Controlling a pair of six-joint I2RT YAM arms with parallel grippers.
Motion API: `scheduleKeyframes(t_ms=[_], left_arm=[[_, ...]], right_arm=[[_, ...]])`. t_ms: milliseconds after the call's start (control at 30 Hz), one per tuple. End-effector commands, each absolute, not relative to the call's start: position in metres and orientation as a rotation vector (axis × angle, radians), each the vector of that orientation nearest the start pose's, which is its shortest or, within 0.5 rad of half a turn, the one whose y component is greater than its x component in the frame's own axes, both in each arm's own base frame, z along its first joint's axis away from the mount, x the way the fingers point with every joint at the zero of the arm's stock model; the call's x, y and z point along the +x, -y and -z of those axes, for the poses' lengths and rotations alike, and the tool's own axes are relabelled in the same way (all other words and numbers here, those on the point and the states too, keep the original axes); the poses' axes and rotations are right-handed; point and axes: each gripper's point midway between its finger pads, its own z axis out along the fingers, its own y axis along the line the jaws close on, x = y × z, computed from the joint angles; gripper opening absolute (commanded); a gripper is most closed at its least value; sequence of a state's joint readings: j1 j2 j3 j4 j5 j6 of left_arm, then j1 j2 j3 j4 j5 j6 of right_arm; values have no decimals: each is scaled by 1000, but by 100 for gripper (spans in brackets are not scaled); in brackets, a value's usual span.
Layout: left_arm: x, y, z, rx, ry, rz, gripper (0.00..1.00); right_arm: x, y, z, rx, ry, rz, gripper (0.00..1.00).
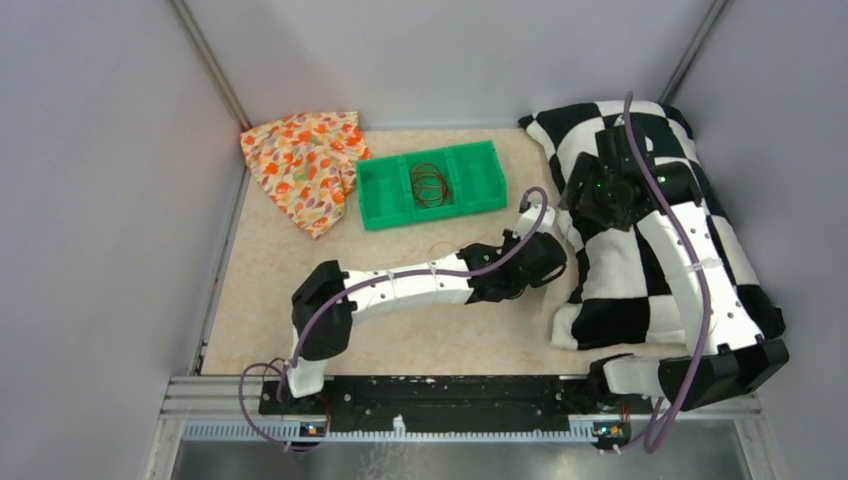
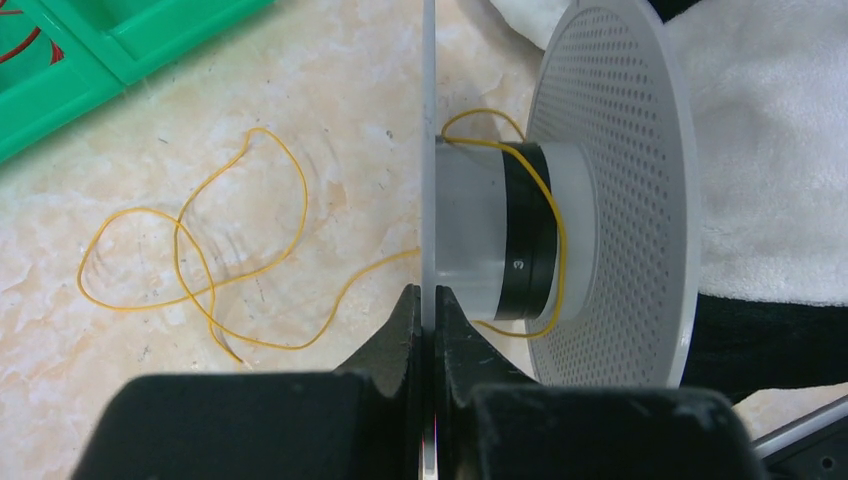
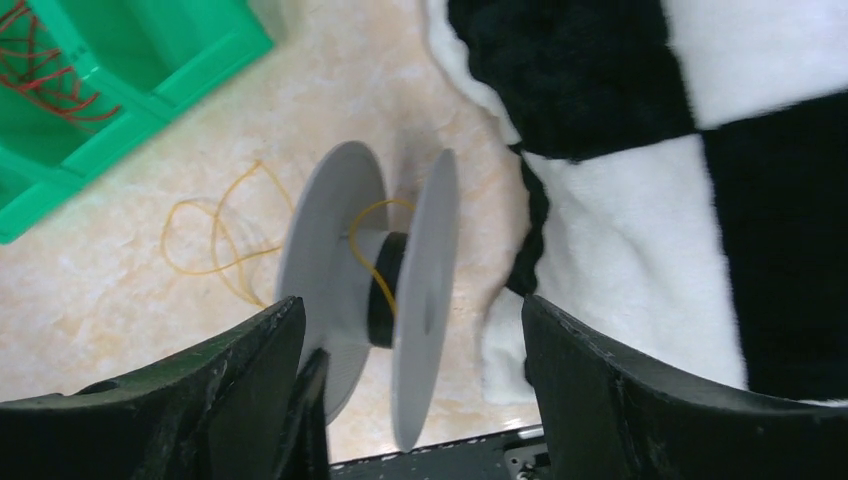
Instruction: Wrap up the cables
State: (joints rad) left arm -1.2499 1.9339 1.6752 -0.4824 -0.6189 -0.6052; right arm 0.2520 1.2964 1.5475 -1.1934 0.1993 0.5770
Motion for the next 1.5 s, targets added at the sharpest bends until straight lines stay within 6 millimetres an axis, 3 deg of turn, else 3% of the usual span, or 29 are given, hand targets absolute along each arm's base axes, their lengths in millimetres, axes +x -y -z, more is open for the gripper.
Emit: scheduleKeyframes(t_ms=[0,167,267,433,600,833,1033,1300,1467], left_arm=[[244,461,-207,309,-2159,428,0],[250,458,-216,274,-2213,422,0],[256,459,-221,232,-2266,421,0],[271,447,-207,116,-2339,359,0],[290,437,-189,-38,-2412,380,0],[300,441,-192,-120,-2405,414,0],[302,447,-191,-118,-2412,423,0],[304,464,-197,-48,-2391,495,0],[305,464,-200,-30,-2375,487,0]], right_arm=[[270,-11,-307,492,-2286,92,81],[246,18,-343,528,-2115,135,82],[233,21,-347,495,-2056,126,82],[219,12,-352,396,-2016,44,82],[213,-10,-328,368,-2021,-111,79],[216,-53,-272,328,-2071,-388,79],[212,-65,-273,265,-2043,-460,78],[213,-82,-235,188,-2073,-550,69],[219,-79,-238,168,-2006,-532,67]])
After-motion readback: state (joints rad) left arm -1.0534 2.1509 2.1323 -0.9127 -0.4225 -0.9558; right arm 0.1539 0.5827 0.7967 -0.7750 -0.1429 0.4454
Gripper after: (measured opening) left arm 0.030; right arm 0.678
